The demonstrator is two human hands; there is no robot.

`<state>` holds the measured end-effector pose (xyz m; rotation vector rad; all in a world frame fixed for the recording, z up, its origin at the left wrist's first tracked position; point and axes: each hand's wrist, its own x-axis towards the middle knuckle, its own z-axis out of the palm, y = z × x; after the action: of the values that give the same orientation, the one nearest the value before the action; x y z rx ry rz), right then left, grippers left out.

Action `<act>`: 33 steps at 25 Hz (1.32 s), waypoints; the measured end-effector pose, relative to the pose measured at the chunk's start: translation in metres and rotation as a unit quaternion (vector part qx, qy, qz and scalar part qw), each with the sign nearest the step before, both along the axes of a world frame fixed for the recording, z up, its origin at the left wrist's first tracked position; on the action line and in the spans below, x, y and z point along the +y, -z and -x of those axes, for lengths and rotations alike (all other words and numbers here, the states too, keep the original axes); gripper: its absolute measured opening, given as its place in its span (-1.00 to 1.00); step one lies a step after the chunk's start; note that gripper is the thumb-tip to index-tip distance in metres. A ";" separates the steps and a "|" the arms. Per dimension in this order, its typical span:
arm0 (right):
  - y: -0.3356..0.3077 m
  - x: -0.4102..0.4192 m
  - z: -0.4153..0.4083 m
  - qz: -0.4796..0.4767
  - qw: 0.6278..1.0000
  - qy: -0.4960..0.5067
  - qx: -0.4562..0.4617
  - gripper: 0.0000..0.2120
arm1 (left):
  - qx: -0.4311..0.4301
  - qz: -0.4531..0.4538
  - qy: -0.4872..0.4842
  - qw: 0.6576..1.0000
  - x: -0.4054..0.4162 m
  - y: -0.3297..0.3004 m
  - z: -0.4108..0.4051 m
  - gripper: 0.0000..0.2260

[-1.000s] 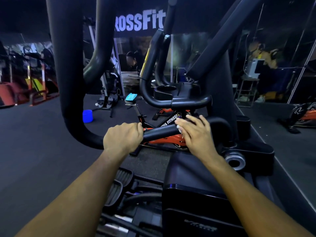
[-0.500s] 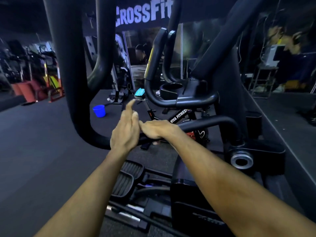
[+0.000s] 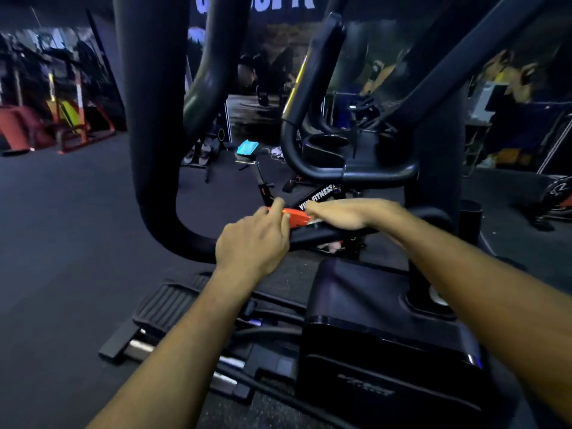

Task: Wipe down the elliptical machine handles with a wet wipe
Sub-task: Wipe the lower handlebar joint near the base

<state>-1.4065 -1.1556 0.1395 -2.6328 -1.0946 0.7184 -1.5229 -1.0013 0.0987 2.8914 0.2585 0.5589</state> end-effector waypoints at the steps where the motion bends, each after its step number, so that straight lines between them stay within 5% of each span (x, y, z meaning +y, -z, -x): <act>1: 0.000 -0.012 -0.005 0.011 0.998 -0.017 -0.055 -0.52 | 0.004 -0.048 -0.006 0.999 -0.003 0.001 0.000 -0.72; 4: 0.010 -0.036 -0.016 -0.005 0.975 -0.018 -0.221 -0.72 | 0.013 -0.049 -0.004 0.999 -0.001 0.004 -0.001 -0.72; 10: 0.039 -0.087 -0.003 -0.130 0.939 0.065 -0.310 -0.69 | 0.013 -0.061 -0.009 0.998 -0.002 0.006 -0.002 -0.75; 13: 0.042 -0.056 0.006 -0.074 0.910 0.103 -0.394 -0.73 | 0.016 -0.060 -0.027 0.998 -0.002 0.006 -0.003 -0.73; 15: 0.044 -0.020 0.022 -0.052 0.897 0.032 -0.437 -0.79 | 0.002 -0.053 -0.021 0.998 -0.004 0.007 -0.003 -0.74; 18: 0.063 0.013 0.043 -0.211 0.854 -0.024 -0.475 -0.84 | -0.027 -0.038 -0.005 0.999 -0.004 0.008 -0.002 -0.73; 22: 0.098 -0.023 0.062 -0.470 0.789 0.089 -0.385 -0.76 | -0.023 -0.049 0.007 0.999 -0.001 0.009 -0.001 -0.69; 24: 0.113 -0.050 0.074 -0.612 0.696 0.309 -0.212 -0.77 | -0.021 -0.055 0.011 0.998 0.000 0.010 -0.001 -0.70; 26: 0.124 -0.062 0.077 -0.689 0.526 0.493 0.073 -0.75 | -0.025 -0.056 0.010 0.998 0.000 0.011 -0.002 -0.74; 28: 0.125 -0.063 0.064 -0.696 0.386 0.537 0.278 -0.71 | -0.029 -0.053 0.007 0.998 -0.001 0.010 -0.002 -0.76; 31: 0.088 -0.043 0.041 -0.752 0.260 0.499 0.343 -0.72 | -0.027 -0.045 0.016 0.998 -0.002 0.008 0.001 -0.78; 33: 0.070 -0.015 0.047 -0.767 0.231 0.491 0.344 -0.69 | -0.029 -0.045 0.018 0.998 -0.002 0.005 0.003 -0.78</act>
<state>-1.4536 -1.1709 0.0698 -0.4615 0.4063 0.0591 -1.5256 -1.0032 0.0932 2.9536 0.1758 0.6618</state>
